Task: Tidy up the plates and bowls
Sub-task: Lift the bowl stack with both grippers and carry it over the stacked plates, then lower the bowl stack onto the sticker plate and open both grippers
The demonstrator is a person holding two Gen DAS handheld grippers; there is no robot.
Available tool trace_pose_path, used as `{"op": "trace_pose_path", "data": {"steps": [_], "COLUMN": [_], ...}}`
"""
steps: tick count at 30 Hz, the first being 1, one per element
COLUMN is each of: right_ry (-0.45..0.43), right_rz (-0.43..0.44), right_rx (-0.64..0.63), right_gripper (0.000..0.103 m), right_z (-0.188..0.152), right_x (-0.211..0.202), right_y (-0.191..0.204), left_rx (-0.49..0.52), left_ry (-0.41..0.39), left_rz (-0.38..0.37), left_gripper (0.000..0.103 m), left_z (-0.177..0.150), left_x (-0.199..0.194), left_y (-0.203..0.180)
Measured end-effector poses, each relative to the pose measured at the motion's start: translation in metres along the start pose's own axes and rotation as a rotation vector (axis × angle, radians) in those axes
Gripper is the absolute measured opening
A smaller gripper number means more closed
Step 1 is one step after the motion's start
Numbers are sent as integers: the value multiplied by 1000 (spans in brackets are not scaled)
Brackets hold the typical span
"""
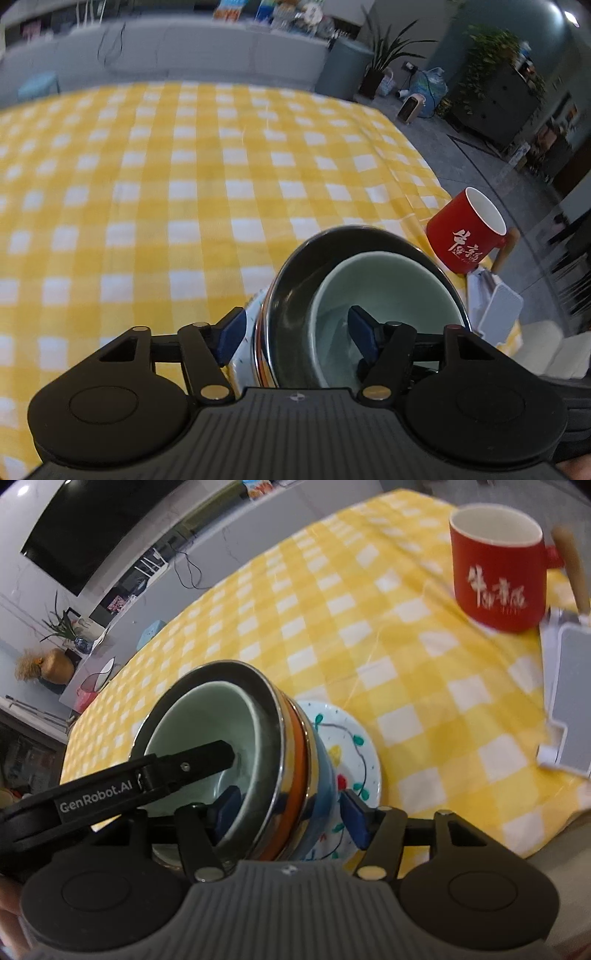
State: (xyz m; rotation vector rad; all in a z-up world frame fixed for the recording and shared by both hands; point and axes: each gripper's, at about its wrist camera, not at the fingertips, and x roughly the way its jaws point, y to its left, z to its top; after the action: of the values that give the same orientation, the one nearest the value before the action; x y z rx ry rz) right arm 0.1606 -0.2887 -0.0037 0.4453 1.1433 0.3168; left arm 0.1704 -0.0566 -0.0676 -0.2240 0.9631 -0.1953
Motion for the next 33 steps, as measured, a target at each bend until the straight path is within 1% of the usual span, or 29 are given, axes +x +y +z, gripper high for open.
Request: {"op": "trace_pose_path", "data": {"steps": [1,3,5,6,8,11,13,16,20,23,25,27,28,30,33], "right_ry": [-8,-27,-57,-73,-99,-145,-187,-241,-280,-299,-316,-331,-339,-351,-358], "right_rz": [6,8,-7,-12,-7,16,25,20,-3,-22,-37,-47,-50,-58,-70], "right_rx": [-11,-27,-48,-59,-71,-70,-66,-69,-86,-106,-127,-144,-151,-163,-162], "right_gripper": [60,65,75,77,83,89,92,93,93,93,93,93,93,93,93], "right_z": [0,-1,-2,-3,-4,-4,-4,-4,-9,-15,-19,-23,-24,-29,-33], "right_x": [-1,-4,-7,-9,-14,-21,-28,-36,-42,-45,-47,-49,-50,-52,-54], "right_y": [0,0,0,1,1,-1,-1,1,4,7,11,13,15,17,18], "left_rx": [13,27,37,45,57,69,86,143,242,279,292,333,341,320,287], "left_ry": [-14,-32,-40,-48,-78,-134,-172,-229,-280,-294,-292,-287,-285,-283,-303], "left_rz": [8,15,13,8,-3,3,29,83,133,141,137,121,107,98,127], "left_gripper": [78,79,79,79,79,80,85,87,87,87,87,87,87,87,87], "left_z": [0,-1,0,0,0,1,0,-2,-7,-10,-12,-14,-15,-17,-20], "left_x": [-3,-10,-16,-20,-28,-45,-56,-69,-83,-90,-94,-98,-101,-106,-114], "left_y": [-1,-2,-1,0,1,3,1,-7,-21,-30,-33,-37,-39,-39,-38]}}
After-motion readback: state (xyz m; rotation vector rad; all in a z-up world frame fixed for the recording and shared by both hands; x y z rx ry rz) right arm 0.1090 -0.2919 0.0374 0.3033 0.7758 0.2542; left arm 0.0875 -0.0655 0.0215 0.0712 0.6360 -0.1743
